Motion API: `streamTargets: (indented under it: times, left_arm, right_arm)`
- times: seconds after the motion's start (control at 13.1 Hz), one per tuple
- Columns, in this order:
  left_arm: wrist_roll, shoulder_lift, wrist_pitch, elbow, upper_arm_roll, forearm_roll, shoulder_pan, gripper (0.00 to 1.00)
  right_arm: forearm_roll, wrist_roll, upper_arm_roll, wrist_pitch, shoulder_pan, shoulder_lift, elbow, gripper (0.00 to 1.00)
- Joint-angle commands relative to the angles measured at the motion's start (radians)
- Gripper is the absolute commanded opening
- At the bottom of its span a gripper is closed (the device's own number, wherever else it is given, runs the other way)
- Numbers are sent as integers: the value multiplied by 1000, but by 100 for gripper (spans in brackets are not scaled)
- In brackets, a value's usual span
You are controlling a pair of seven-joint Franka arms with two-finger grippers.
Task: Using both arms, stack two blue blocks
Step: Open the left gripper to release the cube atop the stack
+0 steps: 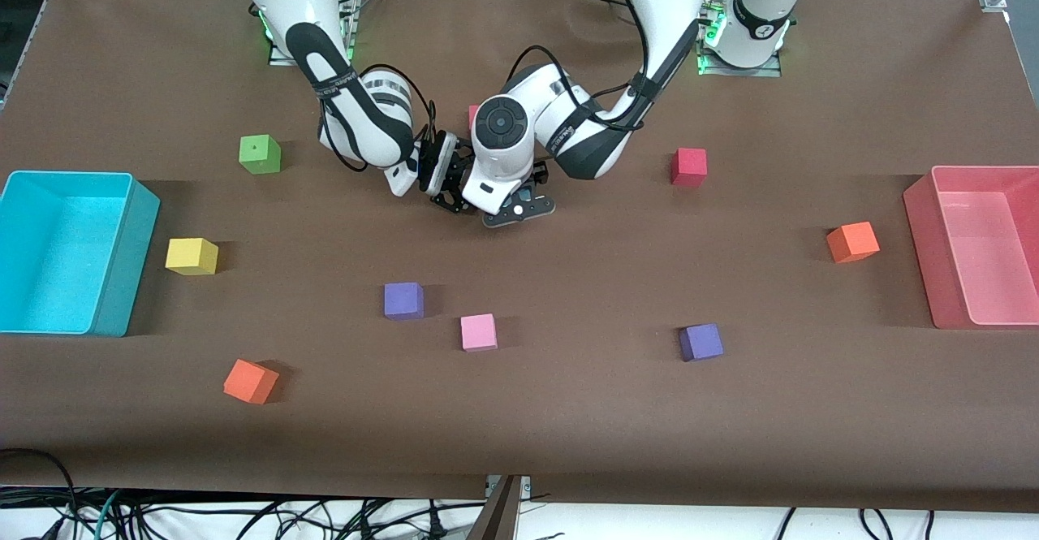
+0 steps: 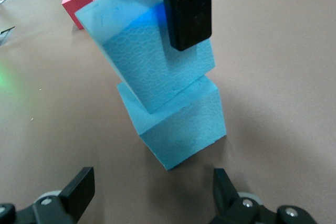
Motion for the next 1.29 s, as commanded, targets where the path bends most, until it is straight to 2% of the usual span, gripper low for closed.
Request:
streamTargets:
  times: [0.0,0.08,0.15,0.53,0.68,0.99,1.14,1.22]
  left_arm:
    - [-18,16,-9,41,15,-17,-17,84]
    - [-18,15,-9,43,15,-17,-17,89]
    - [-17,13,-9,43,15,-17,-17,100]
    - [-14,2,-16,43,16,-16,-16,100]
    - [-3,-37,-27,40,24,-17,6,100]
    - [60,-164,-169,25,9,-29,101,100]
    - [161,-247,-274,14,10,-72,189,100]
    - [195,-299,-311,-4,10,-74,240,100]
  right_arm:
    - [19,-17,-13,7,16,5,9,100]
    - [19,-17,-14,7,16,4,9,100]
    - [19,-17,-14,7,16,4,9,100]
    - [17,-17,-17,7,16,4,9,100]
    - [16,-13,-31,5,13,-8,5,100]
    - [3,1,-51,-25,11,-63,-41,100]
    - [-13,83,-56,-30,10,-140,-107,100]
    - [-59,152,-57,-32,-1,-191,-139,100]
